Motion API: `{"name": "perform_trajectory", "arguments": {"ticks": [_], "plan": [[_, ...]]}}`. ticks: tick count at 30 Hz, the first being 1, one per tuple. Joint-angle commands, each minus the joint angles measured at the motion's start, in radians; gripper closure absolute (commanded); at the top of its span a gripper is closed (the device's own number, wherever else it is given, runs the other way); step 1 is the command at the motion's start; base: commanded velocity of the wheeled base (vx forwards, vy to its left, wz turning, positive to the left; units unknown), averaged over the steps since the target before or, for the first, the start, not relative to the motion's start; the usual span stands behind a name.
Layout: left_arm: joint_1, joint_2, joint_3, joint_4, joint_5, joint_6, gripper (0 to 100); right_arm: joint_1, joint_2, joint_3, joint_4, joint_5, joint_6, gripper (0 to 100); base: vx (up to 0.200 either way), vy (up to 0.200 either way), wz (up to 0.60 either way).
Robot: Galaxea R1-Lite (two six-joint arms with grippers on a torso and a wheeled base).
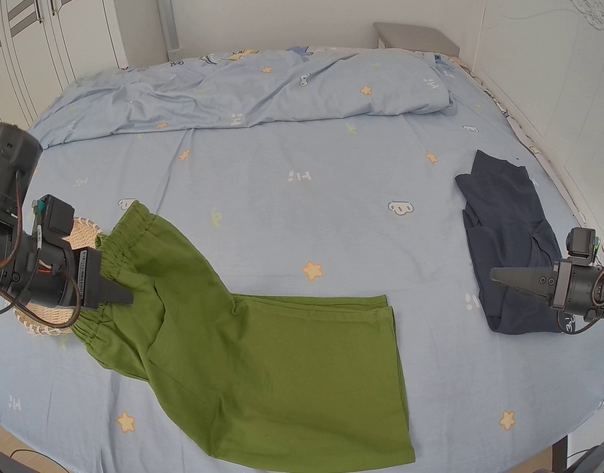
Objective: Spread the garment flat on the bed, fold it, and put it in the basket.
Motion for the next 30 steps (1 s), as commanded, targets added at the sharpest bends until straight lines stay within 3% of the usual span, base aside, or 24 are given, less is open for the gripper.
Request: {"name": "perform_trajectory", "arguments": {"ticks": [1, 3, 10, 18, 26, 30], "plan": [[-0.169, 0.059, -0.117, 0.055, 0.053, -0.102, 100, 0.006, -0.001, 0.0, 0.007, 0.0, -0.001, 0, 0.0, 0.0, 0.0], [-0.249, 0.084, -0.12, 0.047, 0.059, -0.148, 100, 0.01, 0.001, 0.0, 0.012, 0.0, -0.001, 0, 0.0, 0.0, 0.0], [-0.37, 0.14, -0.127, 0.044, 0.067, -0.172, 100, 0.01, 0.006, 0.001, 0.012, 0.0, -0.001, 0, 0.0, 0.0, 0.0], [-0.47, 0.192, -0.127, 0.01, 0.073, -0.174, 100, 0.011, 0.009, 0.006, 0.012, 0.0, -0.002, 0, 0.0, 0.0, 0.0], [-0.6, 0.239, -0.115, -0.034, 0.137, -0.175, 100, 0.013, 0.009, 0.012, 0.012, 0.0, -0.002, 0, 0.0, 0.0, 0.0], [-0.625, 0.246, -0.114, -0.034, 0.139, -0.177, 100, 0.013, 0.012, 0.012, 0.012, 0.0, -0.002, 0, 0.0, 0.0, 0.0]]}}
